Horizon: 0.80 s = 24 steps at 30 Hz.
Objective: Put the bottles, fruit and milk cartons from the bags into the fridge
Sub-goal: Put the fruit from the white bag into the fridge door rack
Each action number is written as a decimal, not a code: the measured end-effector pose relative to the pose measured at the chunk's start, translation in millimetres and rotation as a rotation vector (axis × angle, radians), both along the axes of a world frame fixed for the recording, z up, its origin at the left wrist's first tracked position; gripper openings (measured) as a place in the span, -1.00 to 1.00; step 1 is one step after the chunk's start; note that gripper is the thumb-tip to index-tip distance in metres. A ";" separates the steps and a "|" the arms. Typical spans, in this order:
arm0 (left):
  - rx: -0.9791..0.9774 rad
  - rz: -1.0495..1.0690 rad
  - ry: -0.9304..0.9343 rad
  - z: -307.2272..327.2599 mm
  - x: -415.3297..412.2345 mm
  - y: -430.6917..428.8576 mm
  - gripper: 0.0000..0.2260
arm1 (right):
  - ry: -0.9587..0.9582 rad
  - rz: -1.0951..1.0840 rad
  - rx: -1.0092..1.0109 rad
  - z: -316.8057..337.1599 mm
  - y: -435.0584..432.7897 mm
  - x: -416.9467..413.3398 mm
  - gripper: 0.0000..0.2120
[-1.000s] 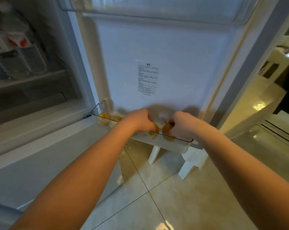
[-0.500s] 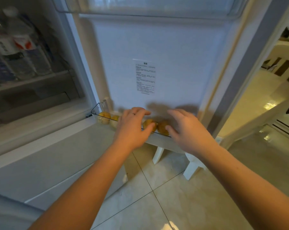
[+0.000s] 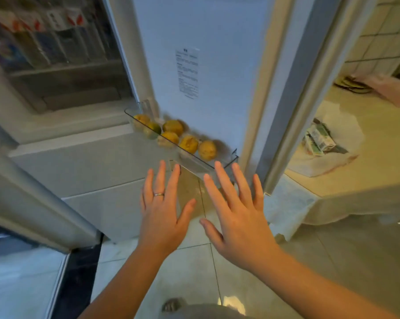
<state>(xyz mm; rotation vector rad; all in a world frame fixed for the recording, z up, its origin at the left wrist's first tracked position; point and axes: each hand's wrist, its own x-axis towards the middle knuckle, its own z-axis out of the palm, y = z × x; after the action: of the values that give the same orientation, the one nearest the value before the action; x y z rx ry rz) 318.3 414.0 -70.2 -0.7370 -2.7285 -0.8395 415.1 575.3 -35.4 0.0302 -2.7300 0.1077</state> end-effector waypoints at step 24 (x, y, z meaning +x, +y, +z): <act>-0.162 -0.135 -0.278 -79.3 192.1 266.9 -0.41 | -0.390 -0.273 -0.173 -62.0 306.8 167.5 -0.26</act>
<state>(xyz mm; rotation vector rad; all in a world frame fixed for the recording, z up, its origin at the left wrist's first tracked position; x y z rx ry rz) 510.3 680.9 -149.5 -0.9076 -3.0517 -0.8096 582.5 882.1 -97.5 -0.4558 -3.0657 0.2987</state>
